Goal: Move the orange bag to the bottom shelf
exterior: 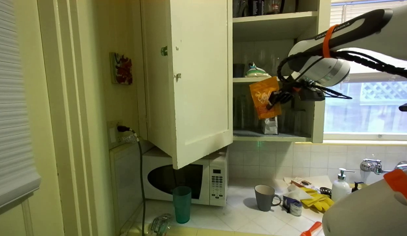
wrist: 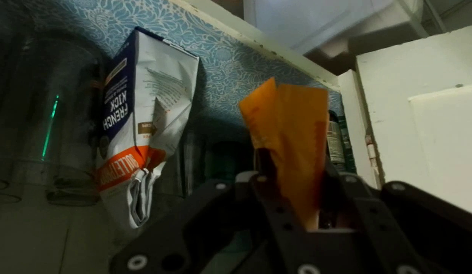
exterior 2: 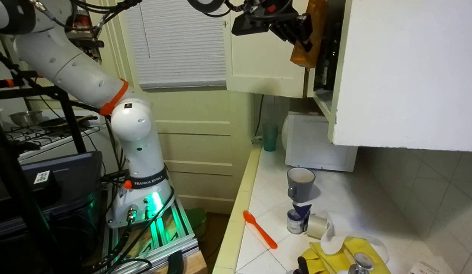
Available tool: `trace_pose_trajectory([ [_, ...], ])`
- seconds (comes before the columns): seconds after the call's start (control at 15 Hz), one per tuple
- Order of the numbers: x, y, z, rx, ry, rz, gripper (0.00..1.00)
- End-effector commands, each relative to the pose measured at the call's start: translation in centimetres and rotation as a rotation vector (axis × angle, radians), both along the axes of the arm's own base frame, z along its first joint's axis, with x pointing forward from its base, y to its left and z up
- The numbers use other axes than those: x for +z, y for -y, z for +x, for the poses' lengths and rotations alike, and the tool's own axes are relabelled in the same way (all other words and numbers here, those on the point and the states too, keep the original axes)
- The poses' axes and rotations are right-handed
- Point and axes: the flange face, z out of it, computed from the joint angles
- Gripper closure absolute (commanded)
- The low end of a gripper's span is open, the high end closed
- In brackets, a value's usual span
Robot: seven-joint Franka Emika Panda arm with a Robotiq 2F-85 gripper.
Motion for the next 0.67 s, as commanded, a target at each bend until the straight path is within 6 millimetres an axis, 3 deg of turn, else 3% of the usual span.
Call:
trace_pose_trajectory([
  [0.0, -2.1, 0.1, 0.9, -0.063, 0.023, -0.005, 0.93],
  [0.6, -6.0, 0.3, 3.3, -0.221, 0.093, 0.011, 0.93],
])
